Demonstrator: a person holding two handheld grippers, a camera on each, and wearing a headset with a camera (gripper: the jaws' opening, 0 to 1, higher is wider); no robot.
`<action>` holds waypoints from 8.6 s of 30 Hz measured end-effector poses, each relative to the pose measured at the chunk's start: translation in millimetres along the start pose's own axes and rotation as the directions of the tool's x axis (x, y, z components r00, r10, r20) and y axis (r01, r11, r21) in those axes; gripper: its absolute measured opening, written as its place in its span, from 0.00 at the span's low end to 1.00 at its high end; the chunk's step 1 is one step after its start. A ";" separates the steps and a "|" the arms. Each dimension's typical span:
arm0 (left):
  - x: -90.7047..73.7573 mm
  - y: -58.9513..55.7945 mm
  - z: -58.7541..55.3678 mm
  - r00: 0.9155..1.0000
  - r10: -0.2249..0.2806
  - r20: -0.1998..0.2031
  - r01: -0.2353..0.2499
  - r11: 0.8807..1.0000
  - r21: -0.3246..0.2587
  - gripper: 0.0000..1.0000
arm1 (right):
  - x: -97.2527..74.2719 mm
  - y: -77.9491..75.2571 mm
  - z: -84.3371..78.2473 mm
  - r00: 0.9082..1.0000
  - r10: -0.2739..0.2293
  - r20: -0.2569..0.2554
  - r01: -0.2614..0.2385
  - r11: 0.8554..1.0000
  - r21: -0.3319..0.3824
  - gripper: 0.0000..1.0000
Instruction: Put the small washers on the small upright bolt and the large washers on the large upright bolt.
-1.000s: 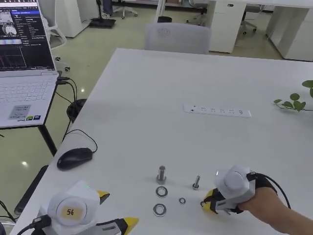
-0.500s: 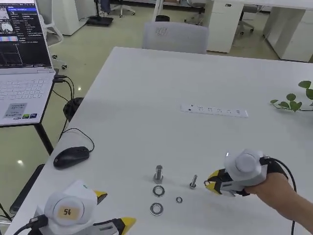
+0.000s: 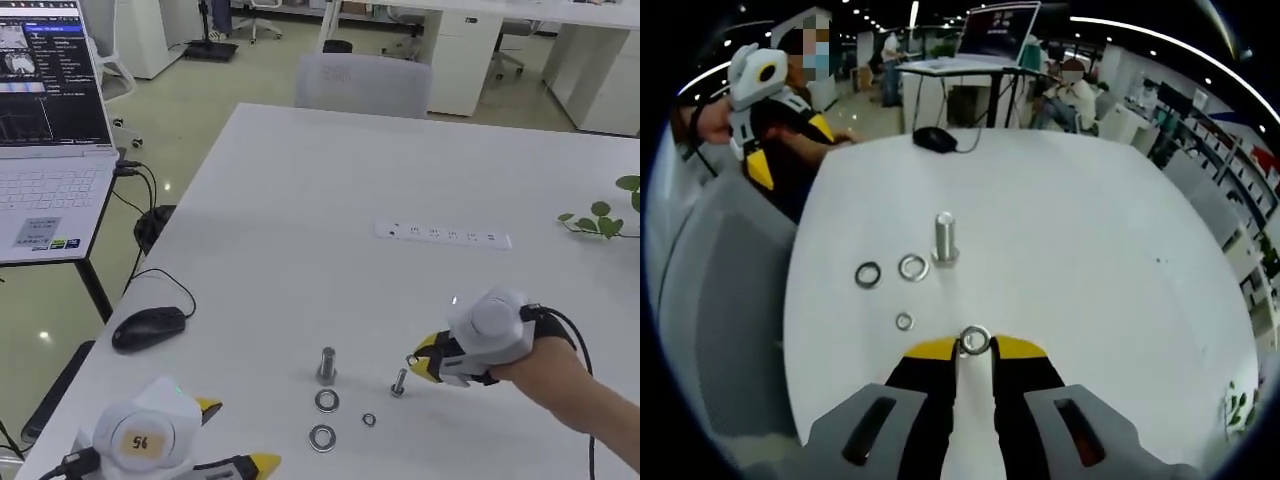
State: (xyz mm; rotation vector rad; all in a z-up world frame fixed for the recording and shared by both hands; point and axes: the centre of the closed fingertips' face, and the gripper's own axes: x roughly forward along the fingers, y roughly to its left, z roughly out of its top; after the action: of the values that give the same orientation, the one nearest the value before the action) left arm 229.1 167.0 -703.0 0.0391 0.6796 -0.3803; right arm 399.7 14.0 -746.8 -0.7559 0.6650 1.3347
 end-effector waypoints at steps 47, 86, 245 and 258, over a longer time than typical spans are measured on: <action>-0.4 1.8 -5.4 1.000 0.003 -0.007 -0.003 1.000 -0.010 0.56 | 18.9 5.0 -6.7 0.997 0.033 -0.073 -0.034 0.999 -0.024 0.14; 0.3 0.3 -7.0 1.000 0.001 -0.011 -0.001 1.000 -0.011 0.56 | 39.4 9.3 -17.5 0.979 0.050 -0.199 -0.067 0.994 -0.082 0.14; -1.6 1.0 -5.9 1.000 0.016 0.002 -0.016 1.000 -0.024 0.56 | 15.6 7.9 -3.3 0.993 -0.034 -0.110 0.036 0.999 0.017 0.13; 0.0 -0.9 -2.8 1.000 0.012 0.005 -0.012 1.000 -0.020 0.56 | 20.1 7.4 -7.1 0.991 -0.023 -0.130 0.027 0.999 0.029 0.13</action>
State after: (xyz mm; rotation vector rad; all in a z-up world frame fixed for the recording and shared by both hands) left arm 227.1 166.6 -705.1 0.0228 0.6782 -0.3621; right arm 394.8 20.9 -767.8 -0.8292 0.7755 1.2577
